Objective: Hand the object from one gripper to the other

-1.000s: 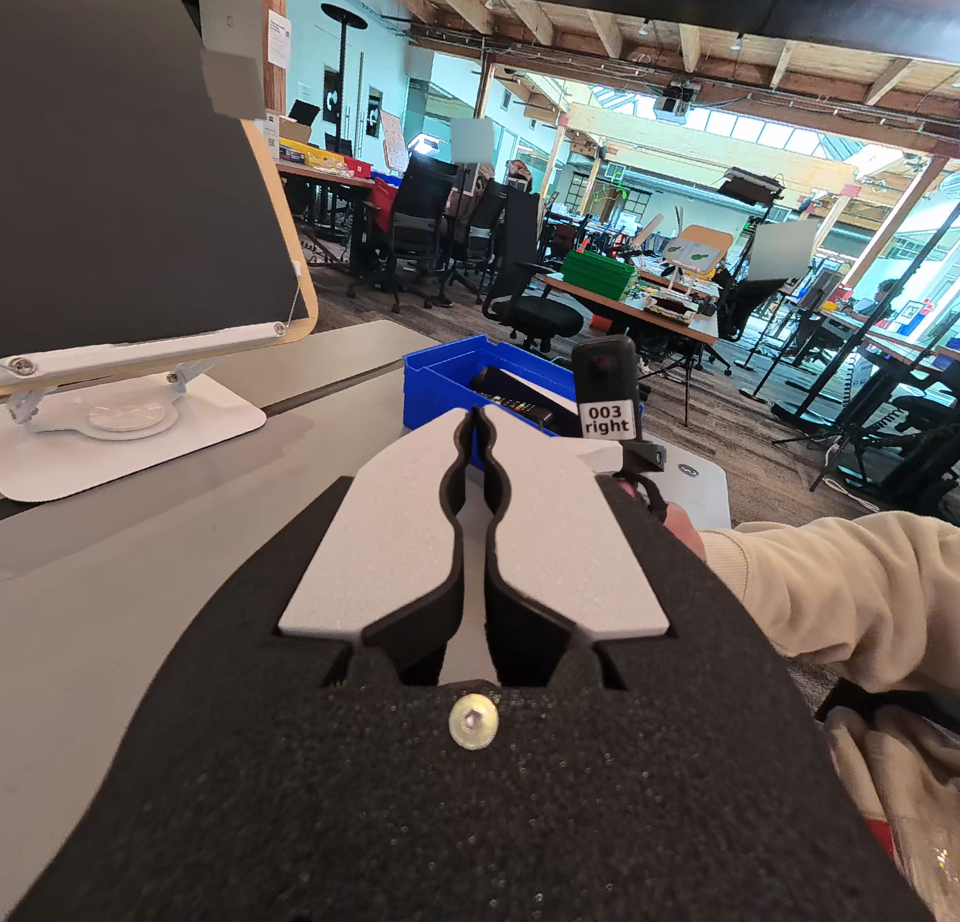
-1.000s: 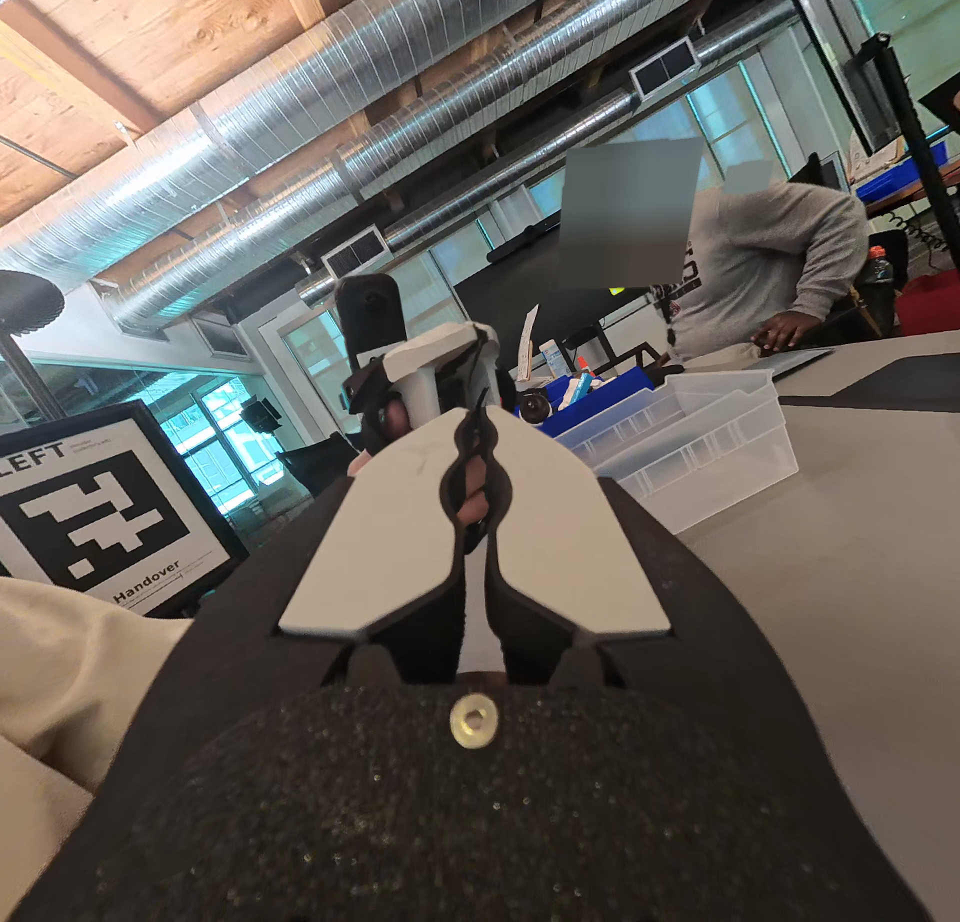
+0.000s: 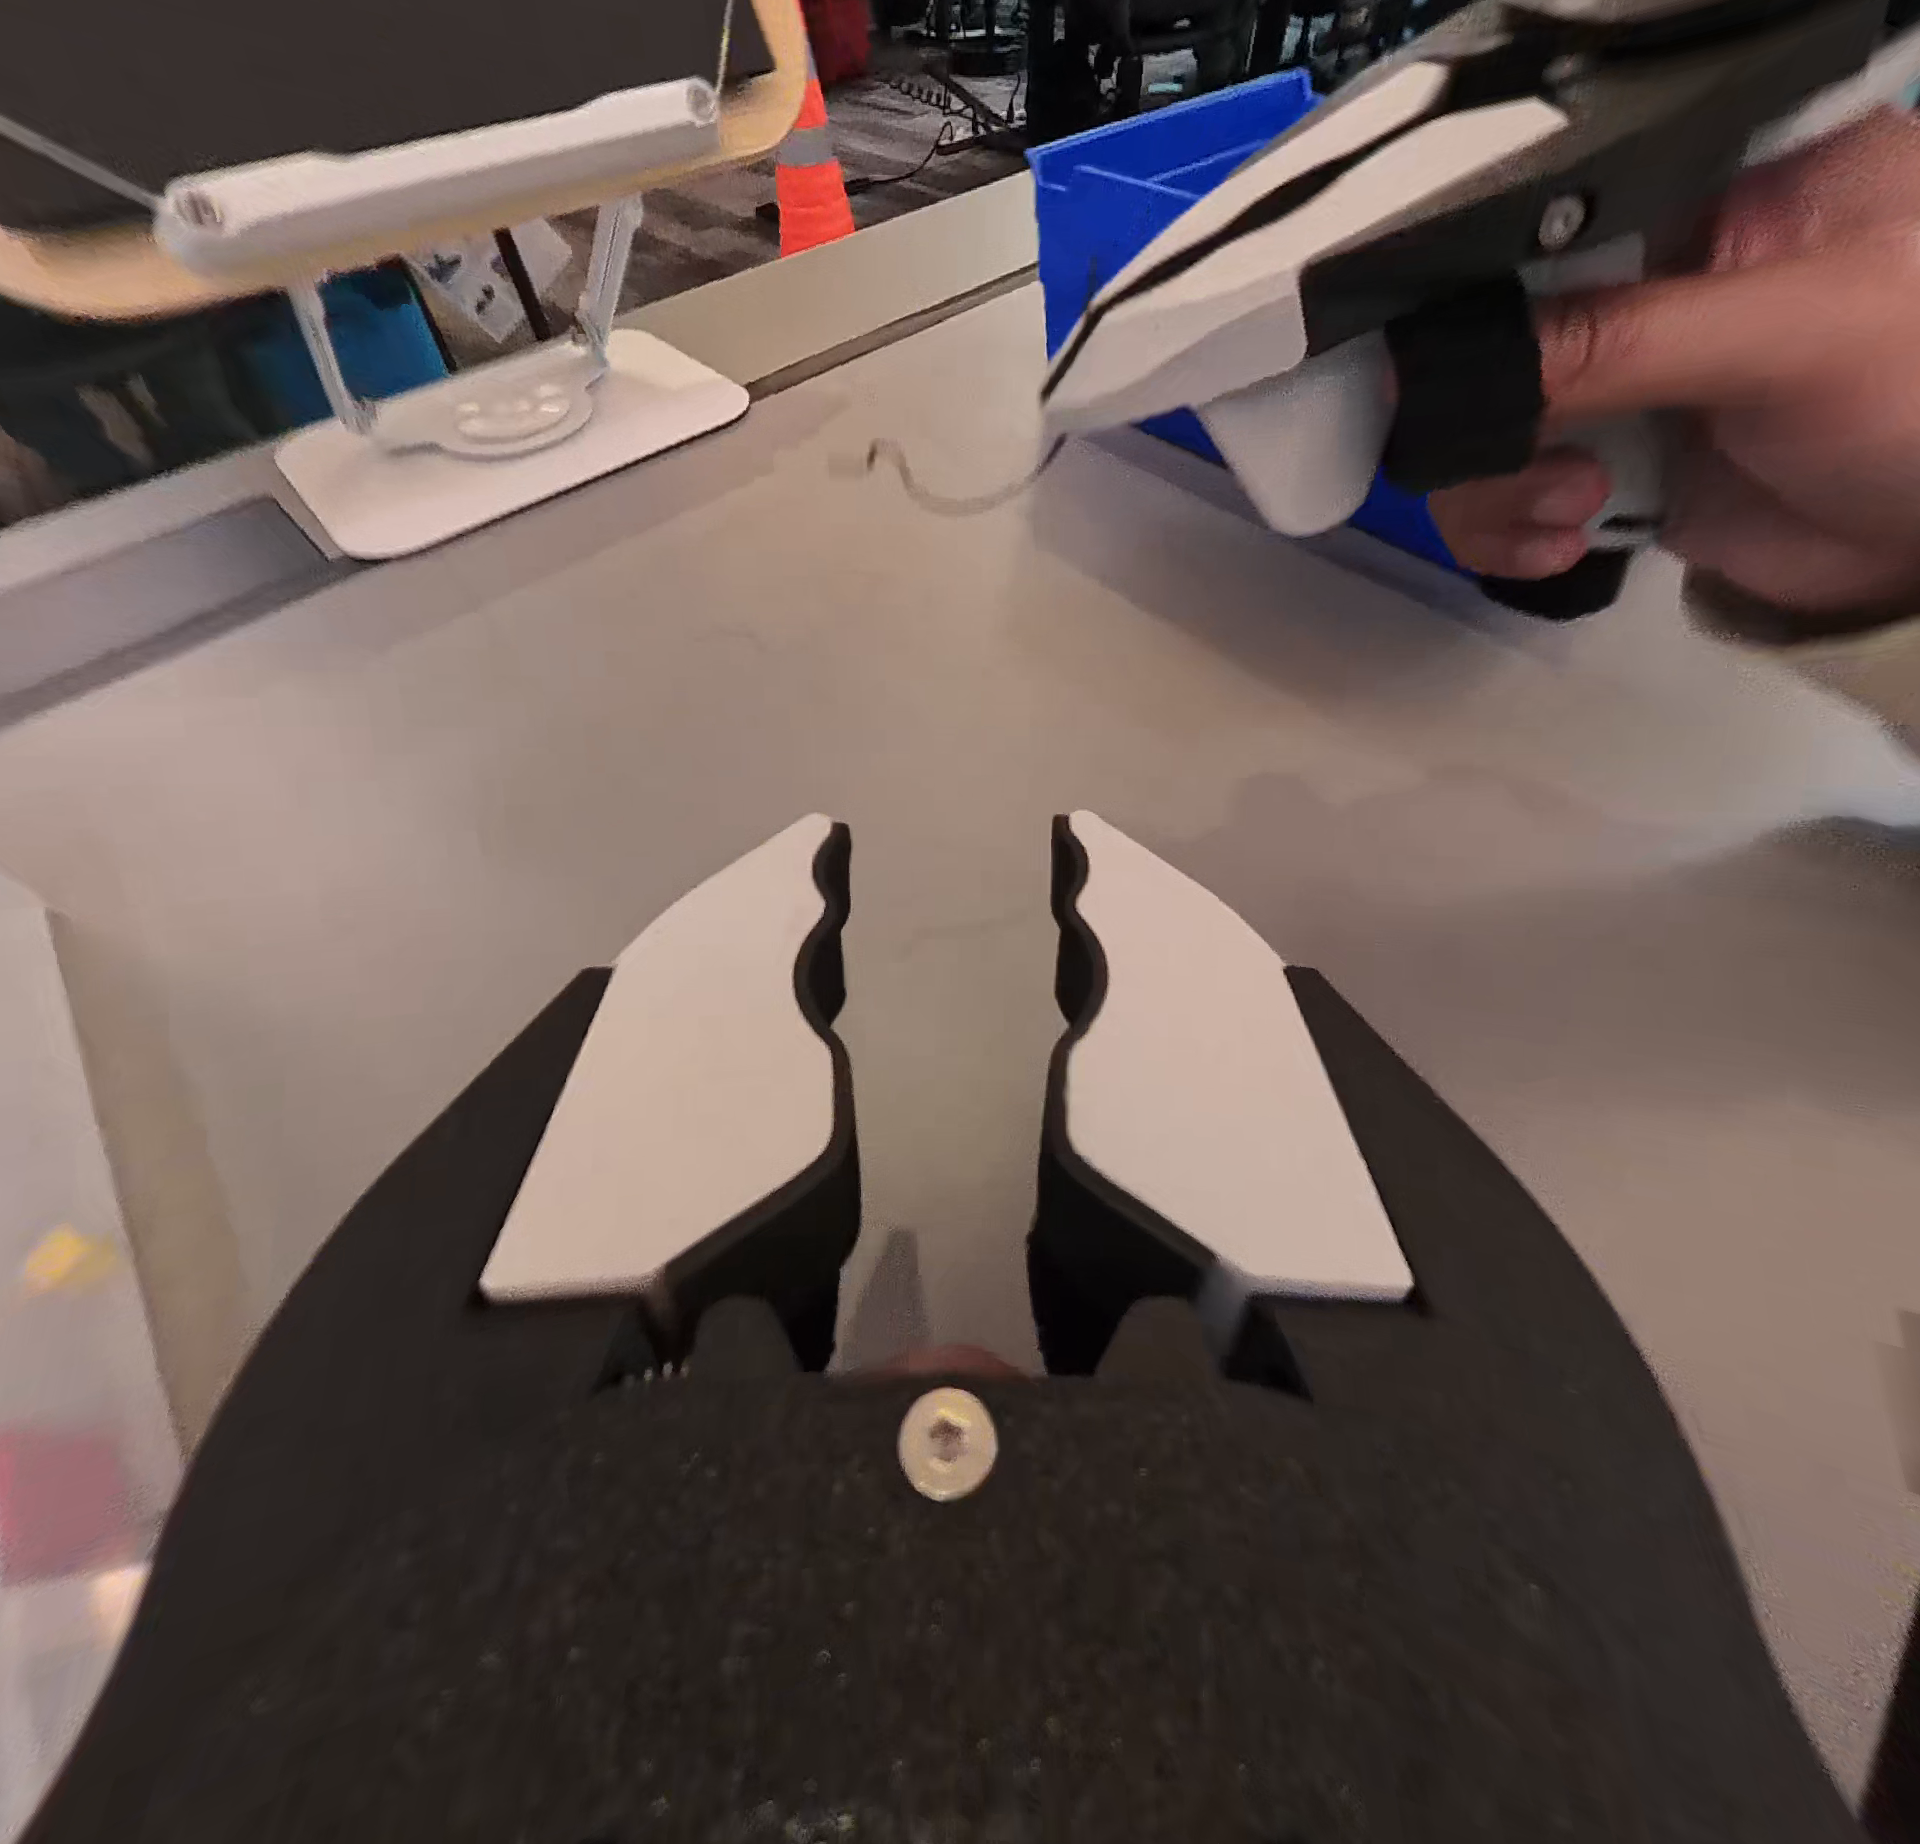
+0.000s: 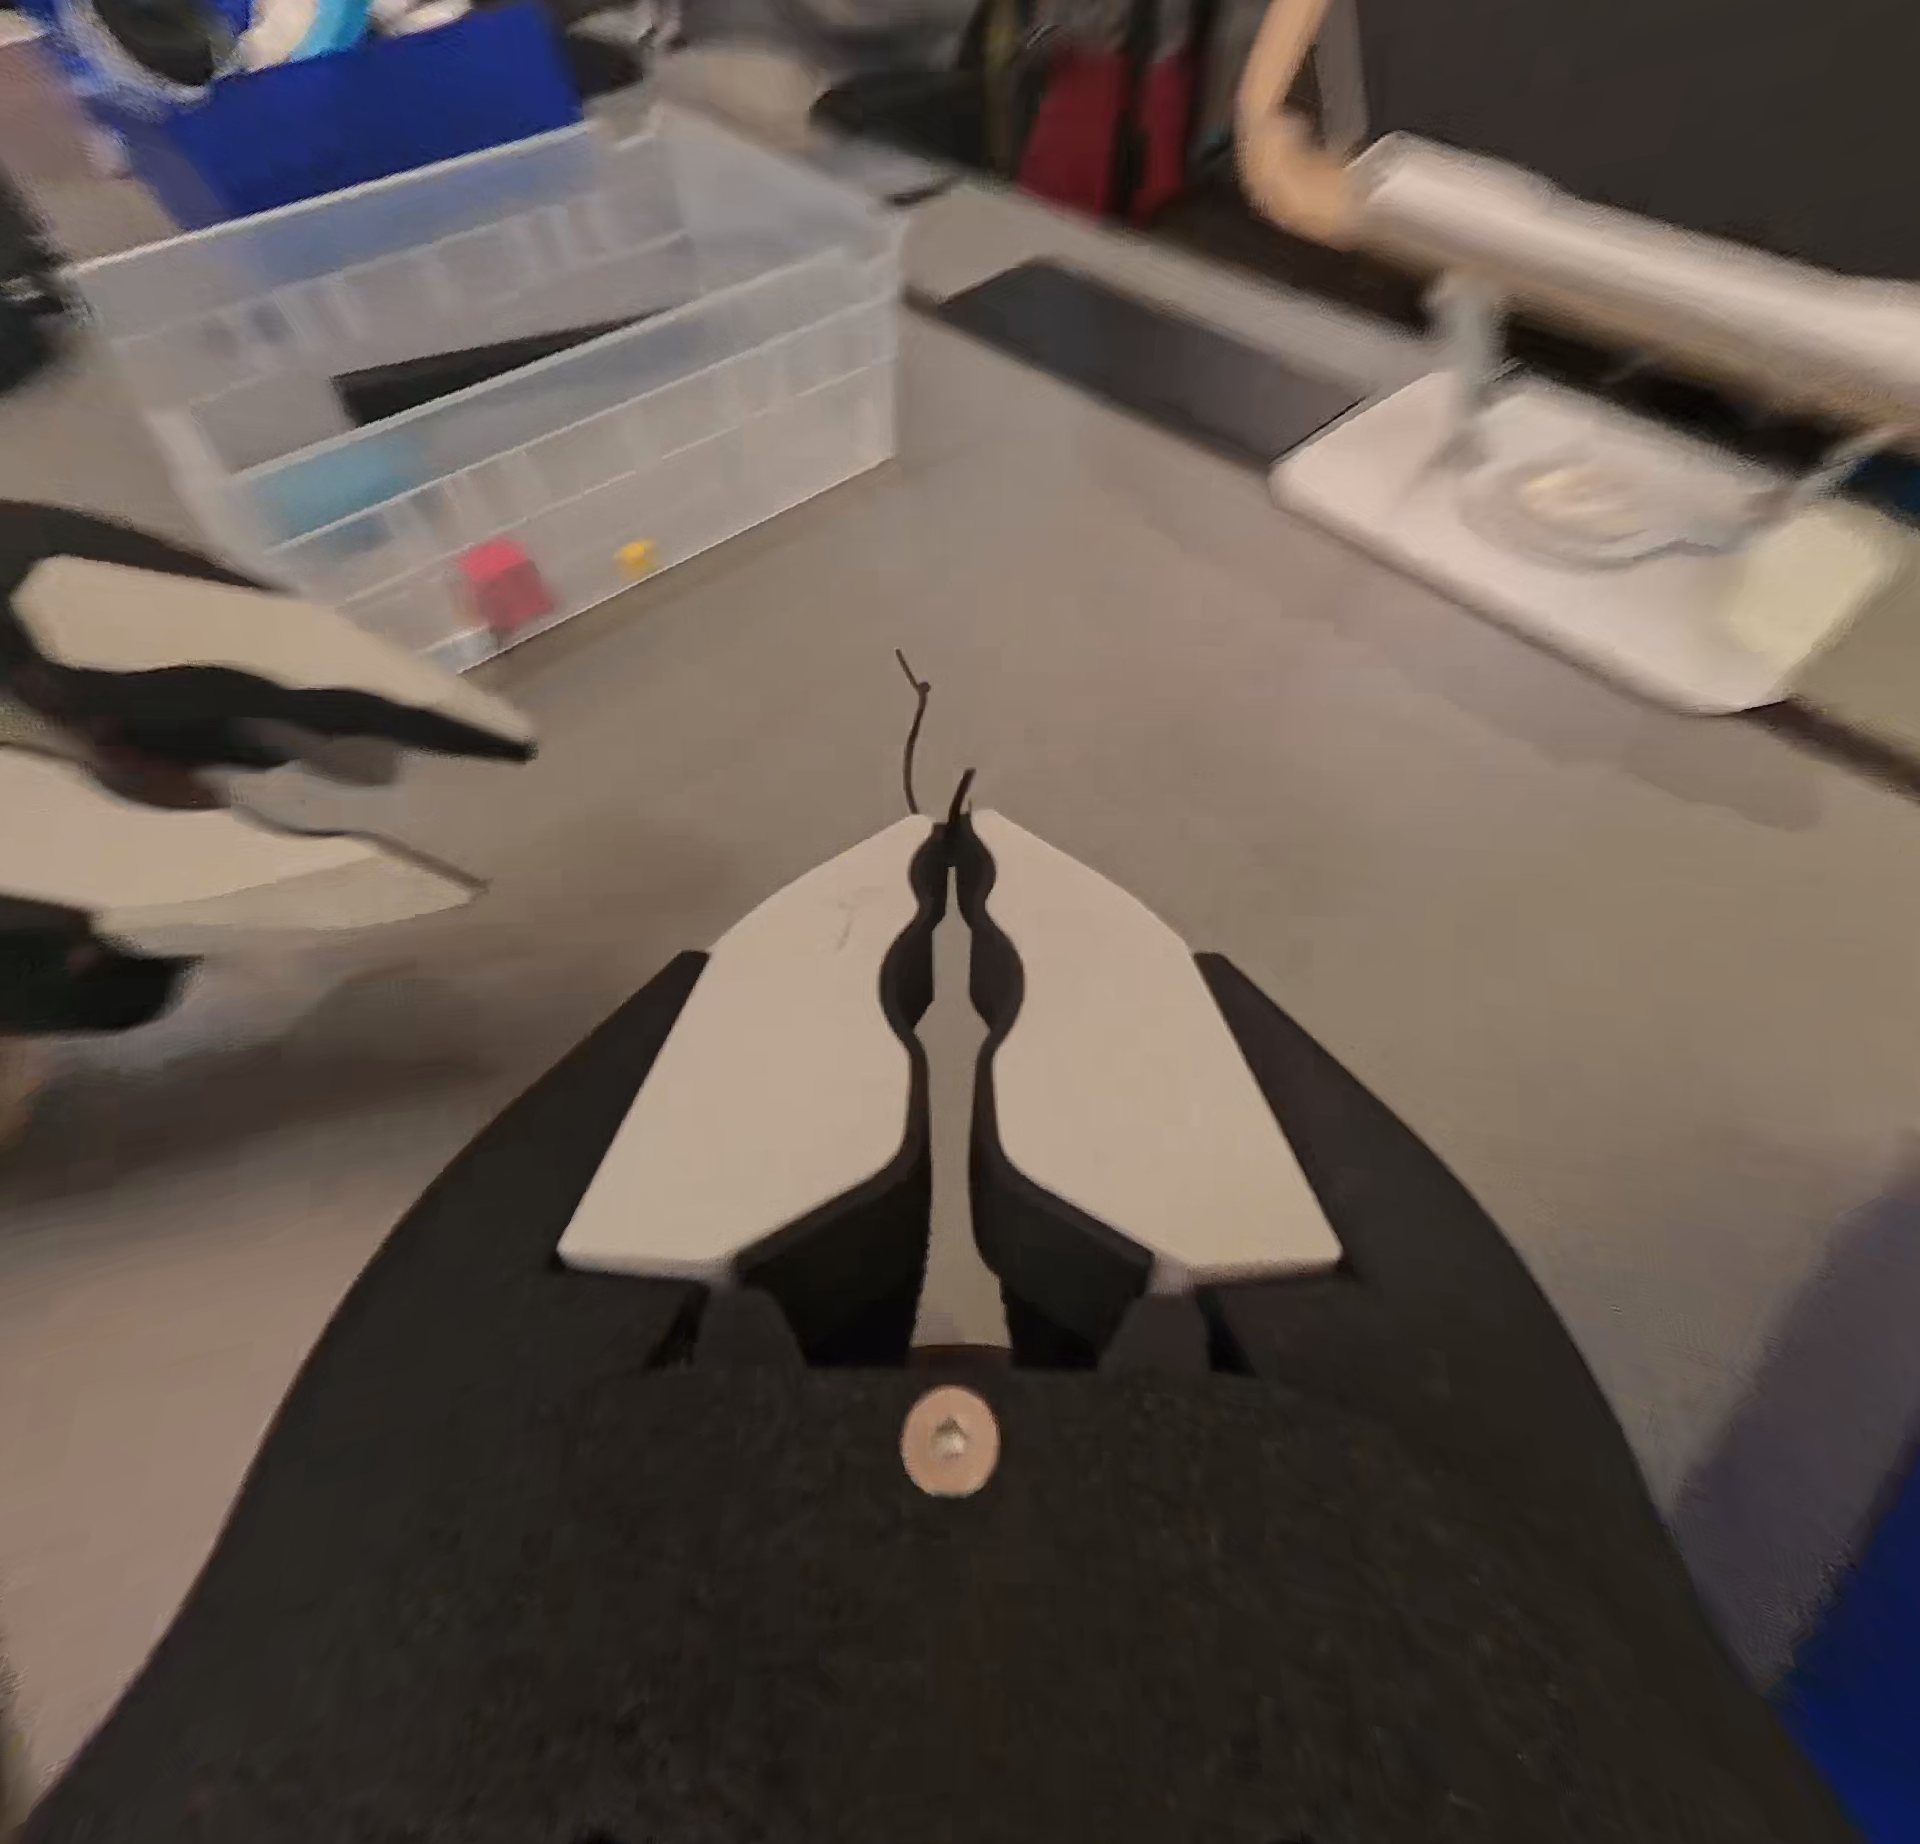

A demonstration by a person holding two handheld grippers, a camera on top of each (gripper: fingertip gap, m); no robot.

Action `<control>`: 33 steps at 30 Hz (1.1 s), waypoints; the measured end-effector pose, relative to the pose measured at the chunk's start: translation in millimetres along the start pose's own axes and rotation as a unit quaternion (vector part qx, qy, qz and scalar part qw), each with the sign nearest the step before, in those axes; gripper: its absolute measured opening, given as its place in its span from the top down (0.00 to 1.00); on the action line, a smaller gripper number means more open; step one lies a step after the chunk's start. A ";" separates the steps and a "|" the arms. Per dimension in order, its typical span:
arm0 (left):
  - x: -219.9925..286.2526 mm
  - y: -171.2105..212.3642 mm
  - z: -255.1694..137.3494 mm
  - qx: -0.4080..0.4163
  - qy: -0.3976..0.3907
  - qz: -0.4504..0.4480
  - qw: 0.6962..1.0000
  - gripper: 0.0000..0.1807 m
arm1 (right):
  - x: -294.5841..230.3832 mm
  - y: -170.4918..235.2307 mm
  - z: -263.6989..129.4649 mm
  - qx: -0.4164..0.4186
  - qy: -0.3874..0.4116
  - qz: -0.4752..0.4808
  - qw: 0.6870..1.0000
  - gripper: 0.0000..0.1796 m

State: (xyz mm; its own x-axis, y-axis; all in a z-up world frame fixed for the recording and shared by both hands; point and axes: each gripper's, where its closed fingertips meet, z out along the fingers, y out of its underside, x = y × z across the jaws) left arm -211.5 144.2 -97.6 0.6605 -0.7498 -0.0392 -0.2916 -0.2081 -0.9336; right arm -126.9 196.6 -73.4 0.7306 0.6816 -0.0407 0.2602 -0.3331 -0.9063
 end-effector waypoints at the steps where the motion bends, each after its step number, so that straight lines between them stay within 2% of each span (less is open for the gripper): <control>1: 2.1 0.0 -0.2 -0.003 -0.002 0.024 1.000 0.80 | -12.8 4.5 1.4 -0.031 -0.045 0.024 0.998 1.00; 3: 7.5 5.1 1.0 -0.030 0.002 0.068 0.997 0.80 | -35.5 9.7 -0.9 -0.080 -0.111 0.060 0.989 0.99; 5: 12.3 7.9 2.6 -0.049 -0.002 0.122 0.991 0.79 | -53.8 17.1 -4.6 -0.129 -0.148 0.056 0.979 0.99; 9: 18.9 12.9 5.2 -0.071 -0.036 0.243 0.967 0.79 | -72.9 28.6 -8.4 -0.184 -0.163 0.039 0.969 0.99; 15: 32.7 23.4 13.3 -0.099 -0.068 0.344 0.931 0.81 | -82.5 50.0 -2.8 -0.238 -0.150 0.011 0.960 0.99; 18: 36.6 26.4 14.2 -0.102 -0.063 0.354 0.927 0.89 | -90.8 54.0 -2.4 -0.245 -0.165 0.004 0.955 0.99; 20: 37.8 31.7 15.4 -0.115 -0.055 0.358 0.925 1.00 | -94.1 50.6 -2.2 -0.237 -0.176 0.019 0.955 0.99; 21: 37.5 30.7 15.2 -0.113 -0.059 0.360 0.924 1.00 | -94.2 48.6 -2.2 -0.231 -0.178 0.021 0.956 0.99; 24: 37.7 25.5 13.9 -0.104 -0.061 0.350 0.929 1.00 | -96.9 41.1 -4.4 -0.208 -0.204 0.024 0.956 0.98; 27: 37.5 21.2 12.2 -0.087 -0.034 0.295 0.951 1.00 | -90.0 22.8 -7.5 -0.145 -0.225 -0.018 0.963 0.88; 31: 31.1 8.6 6.1 -0.048 0.029 0.138 0.989 1.00 | -55.0 -1.1 -12.2 -0.044 -0.178 -0.077 0.980 0.83; 33: 24.6 -1.2 1.9 -0.020 0.053 0.056 0.997 1.00 | -53.2 -4.4 -11.9 -0.015 -0.178 -0.076 0.981 0.83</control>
State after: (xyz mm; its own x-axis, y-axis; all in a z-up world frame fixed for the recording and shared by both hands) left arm -193.6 127.2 -98.2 0.5468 -0.8310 -0.1026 -0.3875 -0.1425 -0.9108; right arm -159.4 154.1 -62.2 0.4170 0.9072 -0.0559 0.3714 -0.2262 -0.9005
